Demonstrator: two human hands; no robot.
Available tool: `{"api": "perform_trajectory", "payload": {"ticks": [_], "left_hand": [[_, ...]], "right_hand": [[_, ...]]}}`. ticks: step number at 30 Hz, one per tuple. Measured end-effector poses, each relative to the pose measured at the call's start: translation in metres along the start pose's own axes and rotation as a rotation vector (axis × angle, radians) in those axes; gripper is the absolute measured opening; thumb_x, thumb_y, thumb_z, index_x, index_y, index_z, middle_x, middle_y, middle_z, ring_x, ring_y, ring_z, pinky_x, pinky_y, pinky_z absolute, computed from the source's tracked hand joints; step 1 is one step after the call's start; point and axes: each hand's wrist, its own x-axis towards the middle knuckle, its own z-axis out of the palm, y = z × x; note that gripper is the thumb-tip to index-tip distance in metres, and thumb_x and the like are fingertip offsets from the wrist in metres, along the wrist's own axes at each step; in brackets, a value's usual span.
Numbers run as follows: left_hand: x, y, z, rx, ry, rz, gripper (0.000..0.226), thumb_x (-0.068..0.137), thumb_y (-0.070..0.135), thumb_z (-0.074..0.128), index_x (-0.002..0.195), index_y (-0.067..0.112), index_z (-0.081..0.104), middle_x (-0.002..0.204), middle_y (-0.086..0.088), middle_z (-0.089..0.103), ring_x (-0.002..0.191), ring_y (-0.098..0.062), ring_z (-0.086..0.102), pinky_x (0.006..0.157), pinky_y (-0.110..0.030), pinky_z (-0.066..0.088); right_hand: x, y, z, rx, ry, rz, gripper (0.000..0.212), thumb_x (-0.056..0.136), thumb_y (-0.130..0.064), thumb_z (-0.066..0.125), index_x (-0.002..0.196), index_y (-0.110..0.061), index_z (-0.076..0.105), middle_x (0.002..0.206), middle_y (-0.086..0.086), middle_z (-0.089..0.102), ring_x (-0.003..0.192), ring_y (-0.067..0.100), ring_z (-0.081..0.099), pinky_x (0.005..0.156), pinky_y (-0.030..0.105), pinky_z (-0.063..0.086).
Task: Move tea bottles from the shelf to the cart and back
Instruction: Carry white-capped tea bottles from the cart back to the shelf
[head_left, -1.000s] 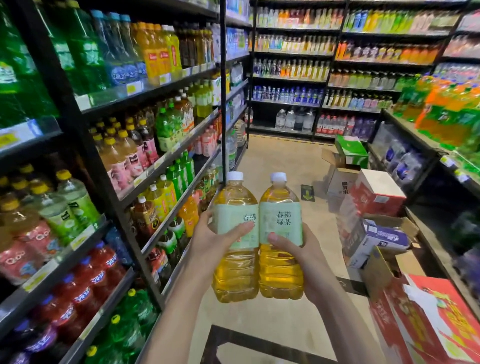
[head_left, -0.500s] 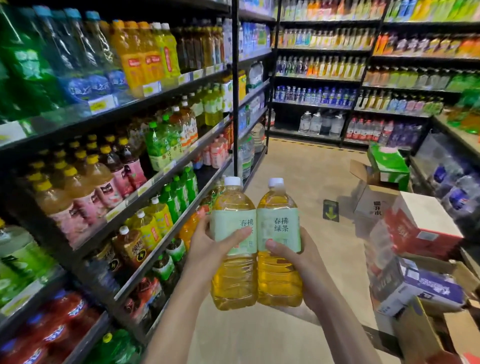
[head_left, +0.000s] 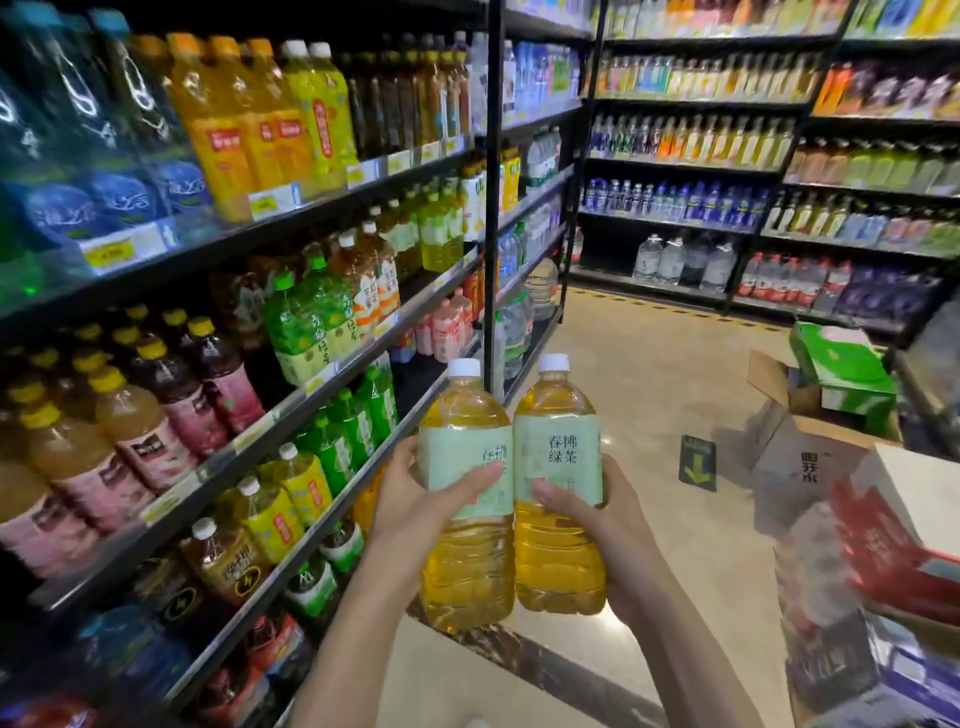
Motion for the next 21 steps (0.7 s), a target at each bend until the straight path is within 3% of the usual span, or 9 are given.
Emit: {"api": "perform_trajectory", "payload": {"ticks": [3, 8, 11, 13, 19, 21], "left_hand": [[0.043, 0.005, 0.007, -0.024, 0.002, -0.008, 0.073, 0.046, 0.031, 0.09, 0.111, 0.031, 0.057, 0.096, 0.002, 0.075, 0.081, -0.016, 0.076, 0.065, -0.033, 0.06], [0.117, 0.017, 0.016, -0.015, 0.005, -0.009, 0.075, 0.043, 0.034, 0.092, 0.108, 0.034, 0.054, 0.096, 0.002, 0.075, 0.083, -0.019, 0.076, 0.076, -0.043, 0.061], [0.163, 0.023, 0.019, -0.006, 0.008, 0.005, 0.058, 0.059, 0.022, 0.092, 0.101, 0.034, 0.053, 0.093, 0.003, 0.074, 0.076, -0.014, 0.075, 0.061, -0.03, 0.06], [0.191, 0.028, 0.021, 0.009, 0.016, 0.012, 0.059, 0.062, 0.021, 0.092, 0.106, 0.033, 0.054, 0.093, 0.003, 0.073, 0.074, -0.011, 0.075, 0.057, -0.025, 0.057], [0.259, 0.038, 0.029, 0.008, 0.007, -0.006, 0.075, 0.049, 0.028, 0.093, 0.115, 0.028, 0.057, 0.097, -0.001, 0.075, 0.08, -0.017, 0.076, 0.063, -0.035, 0.061], [0.278, 0.041, 0.032, 0.021, 0.001, -0.002, 0.072, 0.055, 0.024, 0.093, 0.117, 0.028, 0.055, 0.098, -0.001, 0.075, 0.079, -0.016, 0.076, 0.058, -0.031, 0.059]], "right_hand": [[0.046, -0.004, 0.002, -0.044, 0.026, -0.006, 0.09, 0.051, -0.038, 0.094, 0.128, -0.018, 0.053, 0.116, 0.007, 0.072, 0.104, 0.028, 0.071, 0.087, 0.056, 0.057], [0.121, -0.014, 0.01, -0.059, 0.034, 0.0, 0.088, 0.051, -0.038, 0.093, 0.128, -0.02, 0.054, 0.114, 0.005, 0.073, 0.102, 0.027, 0.072, 0.087, 0.056, 0.057], [0.163, -0.018, 0.018, -0.065, 0.039, 0.006, 0.086, 0.05, -0.038, 0.092, 0.125, -0.02, 0.055, 0.112, 0.004, 0.074, 0.1, 0.026, 0.072, 0.083, 0.052, 0.059], [0.188, -0.019, 0.022, -0.062, 0.039, 0.004, 0.084, 0.051, -0.037, 0.091, 0.125, -0.02, 0.055, 0.112, 0.004, 0.074, 0.1, 0.026, 0.073, 0.081, 0.048, 0.06], [0.252, -0.02, 0.026, -0.07, 0.033, -0.006, 0.083, 0.054, -0.035, 0.09, 0.128, -0.02, 0.055, 0.113, 0.003, 0.073, 0.099, 0.024, 0.073, 0.078, 0.043, 0.061], [0.273, -0.021, 0.026, -0.07, 0.028, -0.008, 0.084, 0.054, -0.036, 0.09, 0.129, -0.02, 0.054, 0.115, 0.004, 0.073, 0.1, 0.025, 0.072, 0.078, 0.043, 0.061]]}}
